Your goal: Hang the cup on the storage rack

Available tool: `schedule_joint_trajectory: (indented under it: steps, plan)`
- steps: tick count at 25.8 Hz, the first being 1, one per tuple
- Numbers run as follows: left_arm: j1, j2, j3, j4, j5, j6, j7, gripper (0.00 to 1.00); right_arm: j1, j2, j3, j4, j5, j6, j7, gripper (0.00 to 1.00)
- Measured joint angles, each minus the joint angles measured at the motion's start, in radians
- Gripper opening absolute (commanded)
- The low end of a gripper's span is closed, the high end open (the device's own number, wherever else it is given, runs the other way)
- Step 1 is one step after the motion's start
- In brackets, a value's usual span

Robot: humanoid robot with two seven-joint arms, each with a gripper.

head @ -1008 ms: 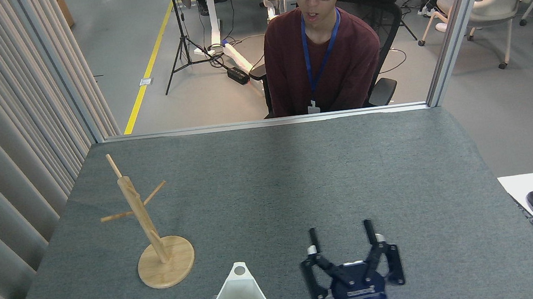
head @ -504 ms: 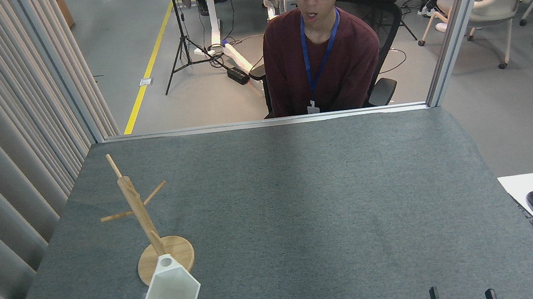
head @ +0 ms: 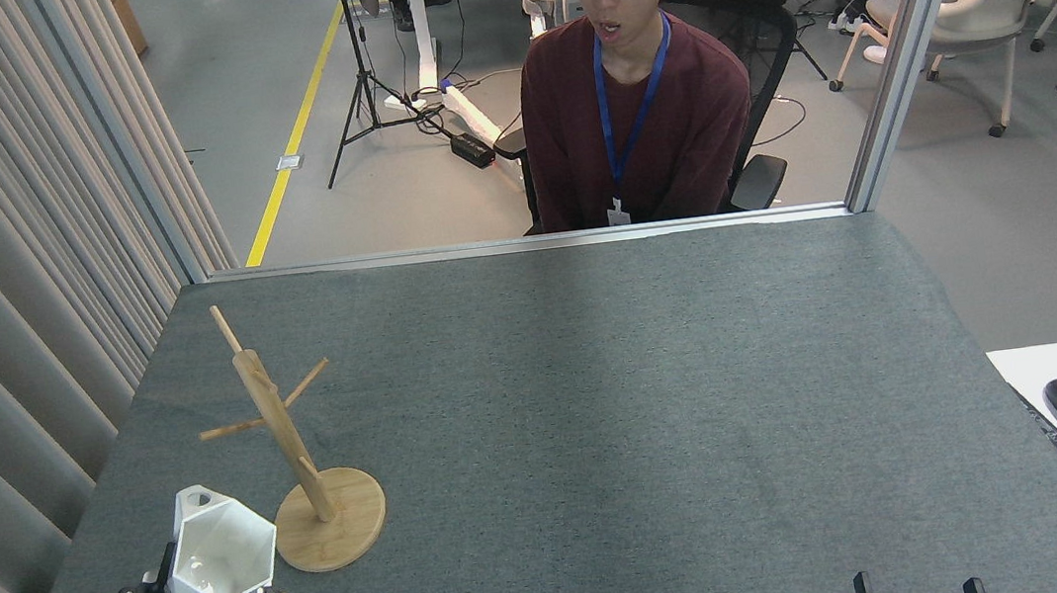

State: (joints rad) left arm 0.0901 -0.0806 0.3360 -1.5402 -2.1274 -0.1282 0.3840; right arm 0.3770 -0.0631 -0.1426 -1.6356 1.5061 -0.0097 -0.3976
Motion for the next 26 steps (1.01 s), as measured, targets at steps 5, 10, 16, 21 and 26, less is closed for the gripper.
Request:
schedule_joint_trajectory:
  steps: [5,10,16,21,26]
  plan:
    - [-0.055,-0.01,0.011,0.041,-0.044,0.001,0.0,0.29,0.0,0.0,0.0,0.006,0.0,0.0,-0.001,0.99]
    - [-0.107,-0.018,0.057,0.079,-0.064,0.0,-0.001,0.3,0.0,-0.002,0.0,0.011,0.0,0.0,-0.005,0.99]
    - [-0.149,-0.021,0.086,0.11,-0.078,-0.009,-0.002,0.3,-0.002,-0.002,0.001,0.014,0.0,-0.001,-0.005,0.99]
    - [-0.194,-0.021,0.089,0.142,-0.098,-0.01,-0.002,0.3,-0.002,-0.003,0.001,0.015,0.0,-0.001,-0.007,0.99]
    - [-0.228,-0.022,0.09,0.161,-0.126,-0.011,-0.003,0.3,-0.002,-0.003,0.001,0.016,0.0,-0.001,-0.008,0.99]
